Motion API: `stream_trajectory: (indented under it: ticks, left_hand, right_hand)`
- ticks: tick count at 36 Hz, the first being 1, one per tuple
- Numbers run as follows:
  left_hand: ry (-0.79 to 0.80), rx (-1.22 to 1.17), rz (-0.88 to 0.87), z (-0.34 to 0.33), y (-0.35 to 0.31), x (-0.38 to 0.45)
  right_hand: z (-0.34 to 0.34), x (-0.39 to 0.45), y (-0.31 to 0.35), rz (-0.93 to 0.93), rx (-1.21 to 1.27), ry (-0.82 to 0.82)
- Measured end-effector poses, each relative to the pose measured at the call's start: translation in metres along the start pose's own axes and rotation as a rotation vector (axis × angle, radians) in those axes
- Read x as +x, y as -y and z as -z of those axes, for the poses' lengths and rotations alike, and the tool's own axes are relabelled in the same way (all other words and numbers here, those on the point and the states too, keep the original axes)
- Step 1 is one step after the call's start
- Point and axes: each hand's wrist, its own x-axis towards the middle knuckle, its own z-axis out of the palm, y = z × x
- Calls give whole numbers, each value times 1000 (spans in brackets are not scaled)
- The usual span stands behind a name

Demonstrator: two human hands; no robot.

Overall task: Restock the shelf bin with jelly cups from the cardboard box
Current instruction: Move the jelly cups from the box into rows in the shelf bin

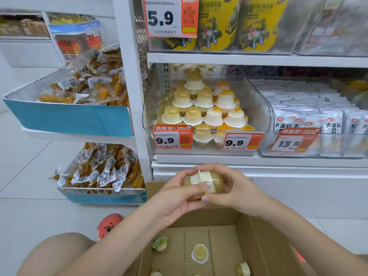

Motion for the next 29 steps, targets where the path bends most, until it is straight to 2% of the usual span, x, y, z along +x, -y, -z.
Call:
stream_trajectory:
  ticks: [7,13,15,18,20,24,29]
  left_hand:
    - [55,28,20,-1,-15,0]
    - [-153,358,-64,11,-44,10]
    - [-204,559,-82,16,-51,13]
    - [-302,1244,-158,31,-56,18]
    - [-403,1499,-231,42,-58,22]
    - [-496,1519,-311,53,-65,26]
    - [-484,1557,-320,54,-65,27]
  right_hand:
    - [15,7,19,30,-54,-184]
    - [67,57,59,84,90,-509]
    - [80,82,67,103,61,-612]
    - [96,117,75,109,9,-752]
    - [102,134,73,96,-112,-797]
    - [108,159,64,54,-234,-824]
    - [112,178,63,78,-266,-847]
